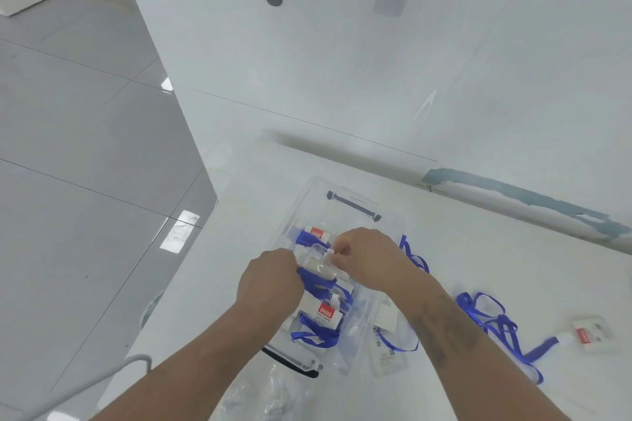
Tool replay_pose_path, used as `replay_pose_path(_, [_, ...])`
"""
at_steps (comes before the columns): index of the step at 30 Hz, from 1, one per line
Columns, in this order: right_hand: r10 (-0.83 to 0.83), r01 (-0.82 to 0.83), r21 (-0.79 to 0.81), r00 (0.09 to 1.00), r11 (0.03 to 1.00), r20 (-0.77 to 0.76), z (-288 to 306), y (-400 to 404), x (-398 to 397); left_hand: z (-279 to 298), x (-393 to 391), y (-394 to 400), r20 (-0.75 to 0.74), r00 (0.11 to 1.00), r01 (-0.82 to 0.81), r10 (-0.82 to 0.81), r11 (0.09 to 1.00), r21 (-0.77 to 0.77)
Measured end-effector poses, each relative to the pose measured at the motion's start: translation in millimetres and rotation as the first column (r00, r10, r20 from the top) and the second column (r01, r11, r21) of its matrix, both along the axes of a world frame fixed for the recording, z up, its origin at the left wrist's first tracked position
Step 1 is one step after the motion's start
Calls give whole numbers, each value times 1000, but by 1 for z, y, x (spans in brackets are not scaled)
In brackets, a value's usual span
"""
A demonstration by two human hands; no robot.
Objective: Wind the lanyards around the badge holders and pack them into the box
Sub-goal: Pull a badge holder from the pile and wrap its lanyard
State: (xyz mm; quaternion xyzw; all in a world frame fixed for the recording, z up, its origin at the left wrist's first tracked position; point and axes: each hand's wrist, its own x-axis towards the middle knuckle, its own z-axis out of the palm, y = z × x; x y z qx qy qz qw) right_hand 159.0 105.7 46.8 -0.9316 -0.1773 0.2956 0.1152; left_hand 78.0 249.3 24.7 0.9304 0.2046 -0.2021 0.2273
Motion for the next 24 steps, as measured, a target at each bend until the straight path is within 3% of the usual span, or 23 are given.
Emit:
replay_pose_path(4, [6, -5, -7, 999, 1000, 50, -18, 3, 4, -14, -1, -9, -53, 997, -54, 53, 998, -13])
replay_pose_path(8, [7, -7, -3, 1000, 1000, 1, -27, 4, 8, -27, -3, -13, -120, 968, -238, 220, 957, -165])
replay_pose_path(9, [4, -4, -3, 1000, 1000, -7, -29, 3, 10, -29, 0, -12, -152, 941, -332, 302, 913, -236])
replay_pose_path(11, [-2, 2, -9, 1000, 1000, -15, -34, 1, 14, -29, 7, -11, -263, 834, -551, 485, 742, -381])
replay_pose_path(13, [0, 0, -16, 999, 1000, -34, -37, 2, 16, -24, 11, -10, -386, 718, -695, 579, 574, -432])
replay_pose_path(14, [0, -1, -16, 999, 1000, -41, -39, 4, 16, -24, 13, -9, -413, 696, -717, 587, 550, -428])
replay_pose_path(18, [9, -11, -21, 998, 1000, -57, -48, 12, 19, -32, 18, -12, -402, 727, -683, 556, 643, -346])
replay_pose_path(24, [8, -12, -43, 996, 999, -92, -65, 21, 20, -43, 27, -17, -455, 689, -712, 564, 642, -284])
